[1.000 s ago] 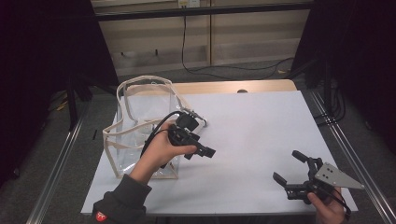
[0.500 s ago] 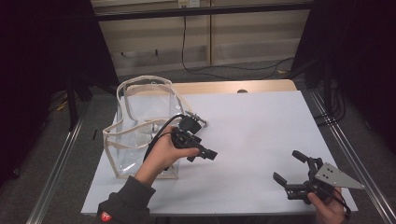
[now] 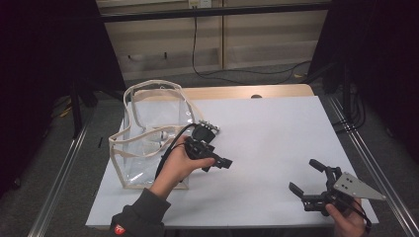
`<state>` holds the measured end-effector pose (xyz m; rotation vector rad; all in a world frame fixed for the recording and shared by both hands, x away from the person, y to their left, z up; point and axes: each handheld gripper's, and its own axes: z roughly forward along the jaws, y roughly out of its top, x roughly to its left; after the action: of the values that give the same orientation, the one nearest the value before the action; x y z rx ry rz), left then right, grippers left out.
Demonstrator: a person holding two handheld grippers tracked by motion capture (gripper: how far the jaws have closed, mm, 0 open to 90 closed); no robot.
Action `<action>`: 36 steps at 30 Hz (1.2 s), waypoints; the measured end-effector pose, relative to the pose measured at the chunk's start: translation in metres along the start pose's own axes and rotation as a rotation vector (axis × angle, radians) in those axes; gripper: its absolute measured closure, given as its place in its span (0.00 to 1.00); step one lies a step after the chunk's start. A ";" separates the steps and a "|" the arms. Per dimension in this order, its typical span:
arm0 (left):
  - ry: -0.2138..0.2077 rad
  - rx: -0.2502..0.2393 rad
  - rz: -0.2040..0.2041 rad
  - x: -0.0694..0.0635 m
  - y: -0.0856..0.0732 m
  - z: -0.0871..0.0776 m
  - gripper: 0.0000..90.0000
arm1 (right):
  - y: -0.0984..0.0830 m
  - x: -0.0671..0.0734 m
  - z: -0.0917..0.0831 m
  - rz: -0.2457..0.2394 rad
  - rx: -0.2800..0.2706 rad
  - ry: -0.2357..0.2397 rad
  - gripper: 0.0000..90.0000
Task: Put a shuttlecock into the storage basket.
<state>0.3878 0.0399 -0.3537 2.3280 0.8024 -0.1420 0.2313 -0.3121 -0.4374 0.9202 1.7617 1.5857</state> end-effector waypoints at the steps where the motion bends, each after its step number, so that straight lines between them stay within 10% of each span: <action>1: 0.004 0.002 -0.002 0.000 0.000 0.001 0.15 | 0.000 0.000 0.000 0.000 0.000 0.000 0.00; 36: 0.144 -0.040 -0.047 0.004 -0.004 0.041 0.13 | 0.000 0.000 0.000 0.000 -0.002 0.005 0.00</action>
<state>0.3931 0.0188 -0.3885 2.3022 0.9223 0.0214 0.2312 -0.3121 -0.4373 0.9154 1.7629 1.5909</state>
